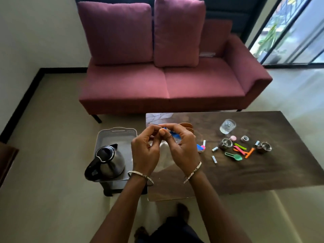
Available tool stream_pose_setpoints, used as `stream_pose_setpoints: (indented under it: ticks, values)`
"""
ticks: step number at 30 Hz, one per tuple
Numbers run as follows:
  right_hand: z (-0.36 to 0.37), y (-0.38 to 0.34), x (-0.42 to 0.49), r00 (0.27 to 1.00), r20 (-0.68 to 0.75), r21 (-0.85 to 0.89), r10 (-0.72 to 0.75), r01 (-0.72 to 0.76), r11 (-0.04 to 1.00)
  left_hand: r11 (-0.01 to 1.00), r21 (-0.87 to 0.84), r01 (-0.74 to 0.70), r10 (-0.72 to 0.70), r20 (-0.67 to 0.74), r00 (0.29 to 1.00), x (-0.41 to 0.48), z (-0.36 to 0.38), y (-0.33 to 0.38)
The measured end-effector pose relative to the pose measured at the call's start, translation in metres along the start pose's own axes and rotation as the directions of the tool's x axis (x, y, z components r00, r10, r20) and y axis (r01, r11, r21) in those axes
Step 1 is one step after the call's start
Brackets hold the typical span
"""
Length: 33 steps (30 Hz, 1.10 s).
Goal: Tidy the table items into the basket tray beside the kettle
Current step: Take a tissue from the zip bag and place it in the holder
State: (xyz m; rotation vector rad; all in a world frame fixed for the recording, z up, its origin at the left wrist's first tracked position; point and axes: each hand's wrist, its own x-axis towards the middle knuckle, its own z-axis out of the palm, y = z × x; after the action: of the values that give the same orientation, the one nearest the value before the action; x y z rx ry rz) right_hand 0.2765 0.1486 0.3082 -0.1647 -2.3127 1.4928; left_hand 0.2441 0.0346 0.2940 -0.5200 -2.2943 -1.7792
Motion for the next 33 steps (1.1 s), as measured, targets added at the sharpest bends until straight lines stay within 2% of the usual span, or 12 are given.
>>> stream_pose_setpoints:
  ticks: [4, 7, 10, 14, 18, 21, 27, 33]
  values:
    - [-0.026, 0.021, 0.007, 0.999, -0.048, 0.112, 0.020, -0.014, 0.994, 1.000, 0.018, 0.002, -0.001, -0.026, 1.000, 0.002, 0.030, 0.005]
    - [-0.049, 0.040, 0.015, 0.998, -0.025, 0.206, 0.059, -0.052, 0.977, 0.999, 0.028, 0.023, -0.022, -0.054, 0.998, 0.001, 0.059, 0.009]
    - [-0.080, 0.060, 0.026, 0.995, -0.027, 0.220, 0.093, -0.085, 0.972, 0.998, 0.045, 0.050, -0.046, -0.085, 0.995, 0.003, 0.096, 0.017]
    - [-0.125, 0.081, 0.048, 0.994, -0.056, 0.134, 0.089, -0.081, 0.988, 0.994, 0.046, 0.103, -0.096, -0.138, 0.986, 0.013, 0.150, 0.031]
    - [-0.168, 0.095, 0.070, 0.997, -0.033, -0.061, -0.069, 0.067, 0.996, 0.992, 0.022, 0.122, -0.115, -0.210, 0.971, 0.024, 0.196, 0.043]
    - [-0.198, 0.106, 0.083, 0.991, -0.009, -0.114, -0.133, 0.131, 0.985, 0.986, -0.028, 0.166, -0.167, -0.249, 0.954, 0.035, 0.223, 0.050]
    - [-0.260, 0.147, 0.100, 0.988, -0.011, -0.213, -0.156, 0.150, 0.965, 0.958, -0.157, 0.241, -0.280, -0.324, 0.903, 0.050, 0.237, 0.049]
    - [-0.297, 0.171, 0.117, 0.984, 0.037, -0.286, -0.173, 0.176, 0.942, 0.925, -0.257, 0.279, -0.356, -0.331, 0.874, 0.056, 0.238, 0.047]
